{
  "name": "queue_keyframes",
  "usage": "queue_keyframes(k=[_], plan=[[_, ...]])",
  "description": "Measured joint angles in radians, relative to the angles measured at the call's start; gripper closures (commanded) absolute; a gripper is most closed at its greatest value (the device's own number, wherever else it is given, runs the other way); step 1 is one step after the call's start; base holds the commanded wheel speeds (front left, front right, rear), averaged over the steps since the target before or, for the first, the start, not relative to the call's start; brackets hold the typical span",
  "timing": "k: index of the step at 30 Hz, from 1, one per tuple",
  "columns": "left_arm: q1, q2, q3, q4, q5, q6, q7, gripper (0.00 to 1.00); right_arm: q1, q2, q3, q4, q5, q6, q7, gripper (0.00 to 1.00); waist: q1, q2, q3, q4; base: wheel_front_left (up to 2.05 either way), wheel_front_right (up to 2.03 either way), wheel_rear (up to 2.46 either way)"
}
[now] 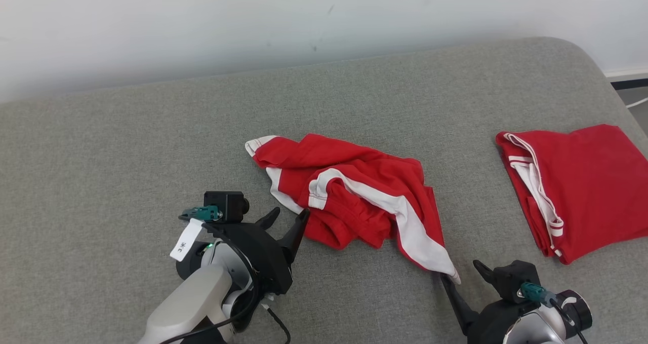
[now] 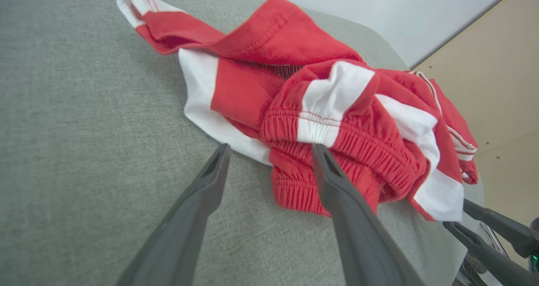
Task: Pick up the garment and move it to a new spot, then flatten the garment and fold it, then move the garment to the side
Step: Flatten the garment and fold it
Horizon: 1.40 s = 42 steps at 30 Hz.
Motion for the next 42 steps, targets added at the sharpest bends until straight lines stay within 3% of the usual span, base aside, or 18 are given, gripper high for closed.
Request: queue_keyframes(k=[17, 42], plan=[[0.001, -0.006, -0.008, -0.02, -0.055, 0.0, 0.084, 0.0, 0.005, 0.009, 0.019, -0.01, 0.0, 0.0, 0.001, 0.0, 0.0, 0.0, 0.01, -0.023, 0.0, 0.0, 0.0], [-0.026, -0.008, -0.025, -0.087, -0.061, 0.0, 0.088, 0.02, 0.005, 0.011, 0.02, -0.007, 0.001, 0.0, 0.001, 0.0, 0.0, 0.0, 0.009, -0.032, 0.0, 0.0, 0.0]])
